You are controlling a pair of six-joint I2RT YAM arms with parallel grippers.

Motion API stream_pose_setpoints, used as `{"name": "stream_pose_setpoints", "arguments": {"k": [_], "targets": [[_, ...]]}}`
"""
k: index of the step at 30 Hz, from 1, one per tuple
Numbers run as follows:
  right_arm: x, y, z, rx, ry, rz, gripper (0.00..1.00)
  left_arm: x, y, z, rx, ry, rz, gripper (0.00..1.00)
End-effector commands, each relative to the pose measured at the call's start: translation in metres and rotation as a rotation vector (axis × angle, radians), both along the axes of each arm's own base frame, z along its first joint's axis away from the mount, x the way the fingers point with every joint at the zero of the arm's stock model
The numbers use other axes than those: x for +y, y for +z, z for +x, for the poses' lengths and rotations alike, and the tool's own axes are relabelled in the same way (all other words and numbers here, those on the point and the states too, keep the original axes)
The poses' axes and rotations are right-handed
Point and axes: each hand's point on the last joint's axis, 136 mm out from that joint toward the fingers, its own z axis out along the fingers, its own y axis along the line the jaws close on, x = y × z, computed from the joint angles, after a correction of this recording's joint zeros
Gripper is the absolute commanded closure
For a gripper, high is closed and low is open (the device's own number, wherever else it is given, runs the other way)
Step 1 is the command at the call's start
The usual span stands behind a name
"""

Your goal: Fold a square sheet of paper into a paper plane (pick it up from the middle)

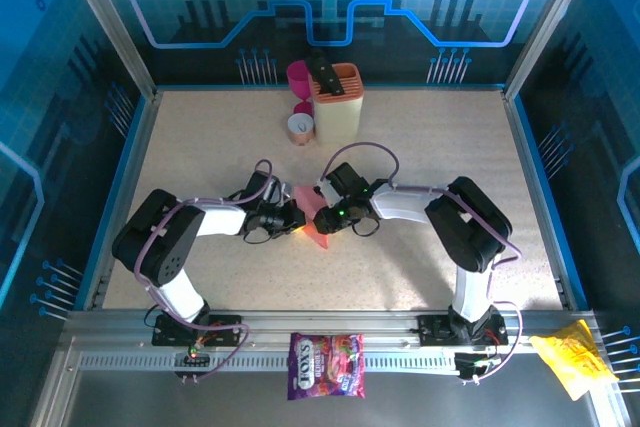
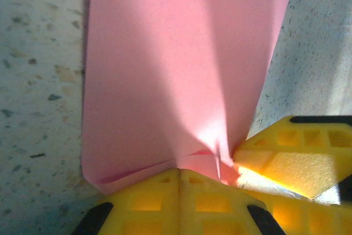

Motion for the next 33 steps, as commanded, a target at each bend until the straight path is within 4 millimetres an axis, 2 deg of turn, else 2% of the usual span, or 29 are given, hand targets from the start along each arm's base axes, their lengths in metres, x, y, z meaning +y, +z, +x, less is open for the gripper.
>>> {"name": "stream_pose_setpoints", "arguments": {"k": [1, 6, 12, 16, 23, 28, 33], "targets": [[-0.019, 0.016, -0.005, 0.014, -0.061, -0.018, 0.56, 0.013, -0.027, -0.016, 0.064, 0.010, 0.076, 1.00], [-0.018, 0.034, -0.015, 0.004, -0.079, 0.028, 0.58, 0.013, -0.028, -0.017, 0.069, 0.011, 0.078, 1.00], [0.005, 0.038, -0.044, 0.015, -0.040, 0.056, 0.79, 0.013, -0.029, -0.017, 0.067, 0.007, 0.083, 1.00], [0.025, 0.030, -0.055, 0.030, -0.010, 0.059, 0.86, 0.014, -0.030, -0.016, 0.071, 0.006, 0.085, 1.00], [0.041, 0.021, -0.050, 0.038, -0.003, 0.067, 0.89, 0.014, -0.033, -0.018, 0.076, 0.004, 0.090, 1.00], [0.038, 0.010, -0.044, 0.059, -0.020, 0.063, 0.90, 0.014, -0.032, -0.018, 0.076, 0.004, 0.092, 1.00], [0.037, 0.015, -0.043, 0.071, -0.027, 0.103, 0.91, 0.014, -0.031, -0.017, 0.074, 0.004, 0.091, 1.00]]}}
